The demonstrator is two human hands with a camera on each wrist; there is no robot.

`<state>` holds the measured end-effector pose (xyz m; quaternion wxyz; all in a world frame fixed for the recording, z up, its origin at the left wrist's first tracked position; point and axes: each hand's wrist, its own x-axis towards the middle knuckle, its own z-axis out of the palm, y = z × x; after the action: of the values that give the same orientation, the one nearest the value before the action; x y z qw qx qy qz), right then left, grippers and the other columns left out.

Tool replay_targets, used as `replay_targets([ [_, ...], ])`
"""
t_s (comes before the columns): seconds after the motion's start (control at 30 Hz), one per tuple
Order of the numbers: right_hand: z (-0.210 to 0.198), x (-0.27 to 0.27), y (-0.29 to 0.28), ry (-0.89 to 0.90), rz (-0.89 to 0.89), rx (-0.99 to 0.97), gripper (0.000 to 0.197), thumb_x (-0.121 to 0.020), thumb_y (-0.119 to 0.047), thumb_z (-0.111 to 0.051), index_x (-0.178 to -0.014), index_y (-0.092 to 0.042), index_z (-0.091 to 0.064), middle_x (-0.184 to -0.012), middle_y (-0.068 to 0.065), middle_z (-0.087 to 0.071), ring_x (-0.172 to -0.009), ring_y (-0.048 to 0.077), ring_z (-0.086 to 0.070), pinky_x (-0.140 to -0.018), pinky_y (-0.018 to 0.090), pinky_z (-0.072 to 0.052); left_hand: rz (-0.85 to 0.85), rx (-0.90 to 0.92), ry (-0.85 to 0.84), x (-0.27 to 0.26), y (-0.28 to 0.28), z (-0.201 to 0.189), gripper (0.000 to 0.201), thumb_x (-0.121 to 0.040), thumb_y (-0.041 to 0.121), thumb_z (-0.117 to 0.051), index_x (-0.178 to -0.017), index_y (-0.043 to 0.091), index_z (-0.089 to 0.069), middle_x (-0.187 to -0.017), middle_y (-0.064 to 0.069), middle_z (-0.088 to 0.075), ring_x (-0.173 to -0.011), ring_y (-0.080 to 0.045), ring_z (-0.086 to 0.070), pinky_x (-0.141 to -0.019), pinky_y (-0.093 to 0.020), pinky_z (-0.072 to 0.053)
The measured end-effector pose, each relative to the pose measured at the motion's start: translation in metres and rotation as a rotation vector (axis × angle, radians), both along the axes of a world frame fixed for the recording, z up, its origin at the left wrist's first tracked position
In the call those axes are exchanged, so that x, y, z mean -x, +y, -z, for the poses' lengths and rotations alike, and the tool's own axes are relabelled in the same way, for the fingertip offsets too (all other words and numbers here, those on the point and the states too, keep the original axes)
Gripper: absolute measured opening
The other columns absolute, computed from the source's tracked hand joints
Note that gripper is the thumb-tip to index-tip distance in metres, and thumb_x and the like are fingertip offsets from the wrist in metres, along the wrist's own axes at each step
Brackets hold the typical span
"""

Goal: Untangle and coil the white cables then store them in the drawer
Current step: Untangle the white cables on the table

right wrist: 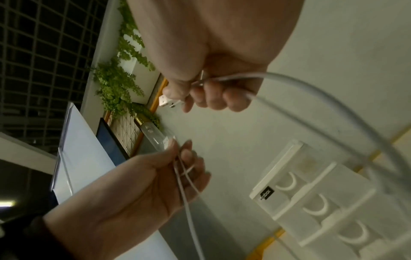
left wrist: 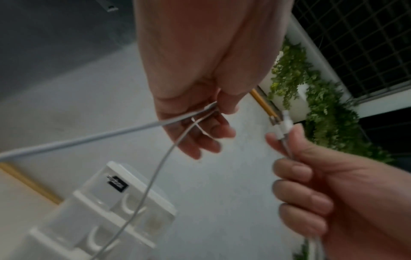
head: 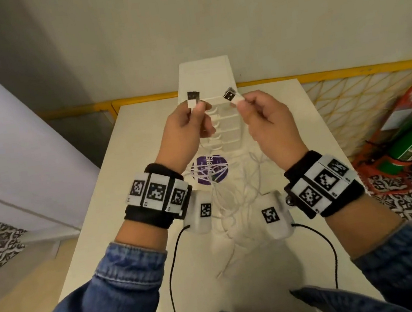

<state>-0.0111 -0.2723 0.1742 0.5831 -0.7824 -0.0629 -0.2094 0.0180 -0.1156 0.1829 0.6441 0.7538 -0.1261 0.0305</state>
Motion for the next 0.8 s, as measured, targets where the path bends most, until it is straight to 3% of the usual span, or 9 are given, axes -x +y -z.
replay_targets([
  [0.07,0.000,0.001,0.002,0.028,0.016,-0.016,0.019,-0.094,-0.029,-0.049,-0.093,-0.015,-0.063,-0.053,-0.025,-0.052,-0.050,-0.002,-0.044,-0.054,0.017,-0.032,0.040,0.098,0.024,0.011,-0.012,-0.004,0.018,-0.101,0.018,-0.039,-0.100,0.010,-0.056,-0.061,0.001,-0.039,-0.050,-0.008,-0.041,-0.048,-0.016,-0.038],
  [0.17,0.008,0.007,0.005,0.031,-0.046,-0.080,0.022,-0.096,-0.027,-0.043,-0.103,-0.015,-0.060,-0.057,-0.023,-0.052,-0.053,-0.003,-0.044,-0.057,0.017,-0.032,0.060,0.188,0.087,0.024,-0.022,-0.005,0.022,-0.101,0.028,-0.038,-0.097,0.016,-0.056,-0.061,0.004,-0.031,-0.049,-0.007,-0.029,-0.045,-0.017,-0.027],
  [0.27,0.013,0.018,0.011,-0.018,-0.114,-0.142,0.019,-0.096,-0.024,-0.044,-0.107,-0.020,-0.058,-0.062,-0.017,-0.050,-0.057,0.001,-0.040,-0.059,0.023,-0.035,0.001,0.259,0.099,0.035,-0.025,-0.003,0.022,-0.102,0.023,-0.035,-0.093,0.017,-0.054,-0.062,0.001,-0.034,-0.049,-0.007,-0.029,-0.045,-0.019,-0.025],
  [0.33,0.014,0.023,0.019,-0.025,-0.097,-0.175,0.023,-0.095,-0.019,-0.047,-0.114,-0.022,-0.058,-0.066,-0.021,-0.054,-0.059,-0.002,-0.045,-0.061,0.018,-0.038,0.007,0.320,0.127,0.038,-0.025,0.001,0.016,-0.101,0.017,-0.034,-0.095,0.014,-0.049,-0.066,0.000,-0.040,-0.049,-0.008,-0.031,-0.047,-0.021,-0.024],
  [0.43,0.018,0.025,0.033,-0.002,-0.060,-0.212,0.029,-0.093,-0.016,-0.051,-0.122,-0.019,-0.057,-0.086,-0.009,-0.063,-0.067,-0.007,-0.054,-0.069,0.012,-0.042,0.072,0.408,0.191,0.041,-0.022,0.002,0.022,-0.100,0.032,-0.033,-0.094,0.014,-0.046,-0.065,0.005,-0.040,-0.048,-0.007,-0.029,-0.049,-0.026,-0.019],
  [0.5,0.018,0.026,0.041,0.018,-0.051,-0.221,0.029,-0.092,-0.016,-0.054,-0.120,-0.021,-0.059,-0.093,-0.004,-0.067,-0.075,-0.006,-0.059,-0.076,0.014,-0.046,0.049,0.335,0.162,0.040,-0.020,0.002,0.032,-0.097,0.045,-0.037,-0.091,0.015,-0.045,-0.063,0.006,-0.038,-0.047,-0.005,-0.031,-0.047,-0.022,-0.021],
  [0.6,0.017,0.022,0.050,0.046,0.005,-0.217,0.019,-0.090,-0.014,-0.056,-0.106,-0.020,-0.065,-0.083,-0.003,-0.068,-0.067,-0.006,-0.059,-0.067,0.014,-0.046,0.005,0.231,0.114,0.035,-0.015,0.003,0.021,-0.099,0.031,-0.042,-0.099,0.010,-0.046,-0.061,0.006,-0.043,-0.044,0.000,-0.040,-0.046,-0.018,-0.034],
  [0.7,0.022,0.016,0.054,0.120,0.032,-0.176,0.006,-0.090,-0.019,-0.056,-0.088,-0.019,-0.051,-0.074,-0.002,-0.061,-0.058,-0.004,-0.056,-0.058,0.015,-0.043,0.097,0.206,0.097,0.031,-0.004,0.002,0.016,-0.101,0.023,-0.038,-0.100,0.008,-0.044,-0.066,0.000,-0.045,-0.048,-0.004,-0.043,-0.045,-0.016,-0.036],
  [0.8,0.028,0.015,0.055,0.150,-0.123,-0.173,0.019,-0.093,-0.023,-0.049,-0.103,-0.007,-0.047,-0.088,-0.002,-0.060,-0.070,-0.009,-0.058,-0.065,0.015,-0.045,0.214,0.191,0.116,0.030,0.009,-0.001,0.016,-0.101,0.023,-0.035,-0.096,0.013,-0.046,-0.073,-0.003,-0.052,-0.050,-0.004,-0.048,-0.046,-0.017,-0.038],
])
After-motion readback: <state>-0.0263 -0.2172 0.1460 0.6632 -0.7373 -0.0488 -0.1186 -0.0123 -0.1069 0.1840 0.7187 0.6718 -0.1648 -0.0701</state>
